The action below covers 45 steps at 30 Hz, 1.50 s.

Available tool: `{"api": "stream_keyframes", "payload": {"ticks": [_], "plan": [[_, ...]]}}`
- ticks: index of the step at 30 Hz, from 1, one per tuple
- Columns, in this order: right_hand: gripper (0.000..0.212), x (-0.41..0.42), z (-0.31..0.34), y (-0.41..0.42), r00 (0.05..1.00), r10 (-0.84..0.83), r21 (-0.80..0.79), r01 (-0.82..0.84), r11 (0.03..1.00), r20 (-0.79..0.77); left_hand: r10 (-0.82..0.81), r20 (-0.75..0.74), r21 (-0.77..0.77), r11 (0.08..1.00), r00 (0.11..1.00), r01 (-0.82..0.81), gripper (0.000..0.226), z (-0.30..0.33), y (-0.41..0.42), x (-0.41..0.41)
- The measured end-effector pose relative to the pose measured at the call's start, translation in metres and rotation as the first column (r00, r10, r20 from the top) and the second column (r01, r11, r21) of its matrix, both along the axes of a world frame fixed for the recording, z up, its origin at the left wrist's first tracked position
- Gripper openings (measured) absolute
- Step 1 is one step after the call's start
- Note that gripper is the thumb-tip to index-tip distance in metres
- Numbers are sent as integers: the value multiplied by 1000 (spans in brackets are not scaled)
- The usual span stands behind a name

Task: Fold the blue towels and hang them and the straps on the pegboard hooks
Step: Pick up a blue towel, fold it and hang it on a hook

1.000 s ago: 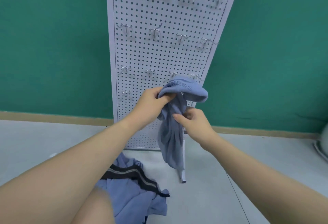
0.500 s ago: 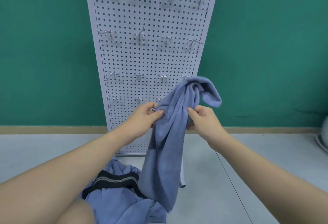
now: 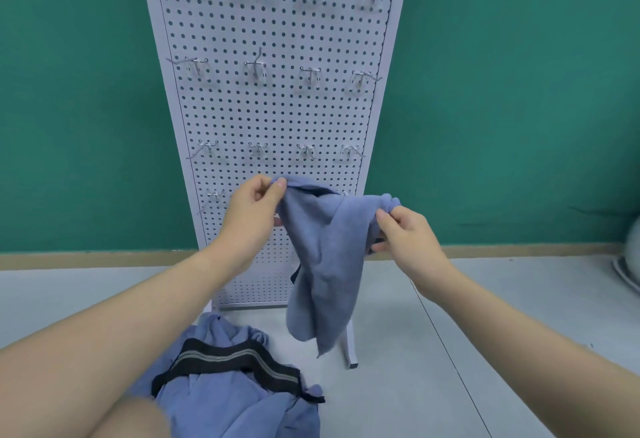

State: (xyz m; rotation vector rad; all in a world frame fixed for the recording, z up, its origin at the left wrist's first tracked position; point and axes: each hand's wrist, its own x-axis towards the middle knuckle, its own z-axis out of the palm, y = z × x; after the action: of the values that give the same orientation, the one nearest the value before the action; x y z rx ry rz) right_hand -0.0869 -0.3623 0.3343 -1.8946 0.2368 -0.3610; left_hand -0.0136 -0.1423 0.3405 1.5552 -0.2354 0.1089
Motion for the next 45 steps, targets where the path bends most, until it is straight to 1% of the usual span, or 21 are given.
{"api": "stream_keyframes", "payload": {"ticks": [2,5,8,10,11,12,14,15,18,20,21,24,26,28,31,34,37,39,41,43,45], "plan": [[39,0,-2,-4,1000,20,12,-20,1000,10,-21,-76,-26,999,997,19,30,0,2,2],[44,-5,-2,-2,998,61,2,-61,998,4,-95,-163,32,994,982,102,30,-1,1,-3],[49,-10,-3,2,994,106,-15,-105,994,13,-182,-146,51,980,972,191,24,0,-6,-9],[55,-13,-3,9,986,165,7,-165,986,25,-258,-124,50,963,958,265,20,3,-12,-13],[58,-13,-4,12,979,202,22,-202,979,17,-307,-122,53,948,944,315,21,4,-15,-16],[56,-13,-6,15,976,219,21,-219,976,14,-356,-120,67,929,927,365,26,5,-19,-19],[47,-13,-9,20,977,213,-28,-213,977,9,-432,-111,102,891,895,442,37,5,-25,-23],[48,-12,-10,22,978,211,-41,-210,977,10,-453,-102,108,880,886,462,40,5,-28,-26],[57,-12,-7,26,979,196,-20,-195,981,62,-487,-85,104,863,869,494,41,5,-30,-29],[62,-12,-1,26,985,140,39,-144,989,101,-500,-118,99,854,858,511,41,3,-28,-29],[61,-11,1,24,987,114,69,-123,990,114,-489,-149,109,856,860,505,38,1,-26,-29],[49,-8,5,17,987,69,116,-86,990,146,-459,-245,182,844,854,505,20,-8,-22,-28],[46,-8,5,16,989,65,132,-83,988,130,-498,-265,228,800,826,555,17,-13,-20,-26],[42,-9,7,17,992,93,150,-105,983,88,-518,-246,231,789,819,569,18,-12,-20,-27],[32,-7,13,14,993,121,207,-119,971,4,-486,-188,162,842,854,515,21,-5,-22,-28],[41,-6,15,9,984,173,279,-159,947,-29,-430,-172,88,889,886,449,26,-2,-24,-24],[27,-11,11,11,975,223,252,-219,942,14,-430,-174,46,895,886,443,26,0,-25,-24],[24,-11,7,12,962,273,190,-274,943,34,-465,-166,51,876,869,479,33,-2,-27,-28],[10,-10,6,14,958,283,146,-287,947,46,-502,-162,28,858,850,513,39,-6,-30,-28],[7,-10,6,15,959,279,125,-282,951,44,-515,-148,12,853,844,522,35,-9,-31,-28],[6,-13,9,16,962,271,127,-274,953,39,-508,-137,37,855,850,517,32,-10,-29,-26]]}}
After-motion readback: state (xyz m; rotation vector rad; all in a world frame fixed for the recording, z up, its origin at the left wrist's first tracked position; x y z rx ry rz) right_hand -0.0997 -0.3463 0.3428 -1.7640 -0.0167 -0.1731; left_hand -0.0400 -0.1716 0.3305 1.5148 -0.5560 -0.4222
